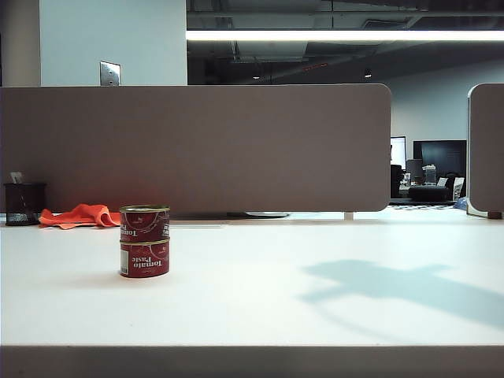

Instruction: Stack a can of tomatoes on the right onto the can of tomatoes on the left.

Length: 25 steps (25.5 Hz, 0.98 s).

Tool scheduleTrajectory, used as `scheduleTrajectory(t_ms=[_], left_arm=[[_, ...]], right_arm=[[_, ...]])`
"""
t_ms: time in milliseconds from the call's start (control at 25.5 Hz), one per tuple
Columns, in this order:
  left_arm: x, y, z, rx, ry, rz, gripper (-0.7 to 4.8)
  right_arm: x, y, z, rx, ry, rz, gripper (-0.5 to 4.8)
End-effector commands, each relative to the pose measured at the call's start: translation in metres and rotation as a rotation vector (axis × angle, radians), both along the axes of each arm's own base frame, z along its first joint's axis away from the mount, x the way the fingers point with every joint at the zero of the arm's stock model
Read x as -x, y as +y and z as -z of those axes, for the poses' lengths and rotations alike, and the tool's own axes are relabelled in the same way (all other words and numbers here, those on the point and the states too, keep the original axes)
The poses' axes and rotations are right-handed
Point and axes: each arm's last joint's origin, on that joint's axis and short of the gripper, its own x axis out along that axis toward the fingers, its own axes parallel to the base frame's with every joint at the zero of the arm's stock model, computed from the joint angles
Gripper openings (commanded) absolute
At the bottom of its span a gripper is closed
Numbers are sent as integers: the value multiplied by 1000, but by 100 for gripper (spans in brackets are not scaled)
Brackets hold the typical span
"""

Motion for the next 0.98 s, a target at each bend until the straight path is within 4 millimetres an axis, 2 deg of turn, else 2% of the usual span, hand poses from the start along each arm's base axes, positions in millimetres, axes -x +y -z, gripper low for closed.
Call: scheduleTrajectory(t_ms=[39, 79, 196, 393, 471, 589, 746, 982], left_arm=[[21, 6, 15, 6, -27, 1, -6], [30, 9, 22, 15, -38, 3, -5], [44, 13, 35, 58, -54, 15, -6], [58, 17, 54, 76, -89, 11, -6], [60, 17, 65, 107, -90, 26, -6], [54, 16, 76, 96, -72, 9, -5], [46, 14, 95, 74, -25, -29, -5], [29, 10, 122, 85, -60, -27, -5]], right_arm=[[37, -28, 1, -18, -35, 3, -6], [54, -40, 5, -31, -56, 10, -6], [82, -63, 19, -45, -110, 72, -6], [118, -93, 48, -99, -187, 172, -6], [139, -109, 76, -166, -272, 221, -6], [142, -113, 103, -188, -315, 264, 1], [138, -110, 145, -135, -264, 275, 0], [116, -94, 195, -169, -300, 273, 0]])
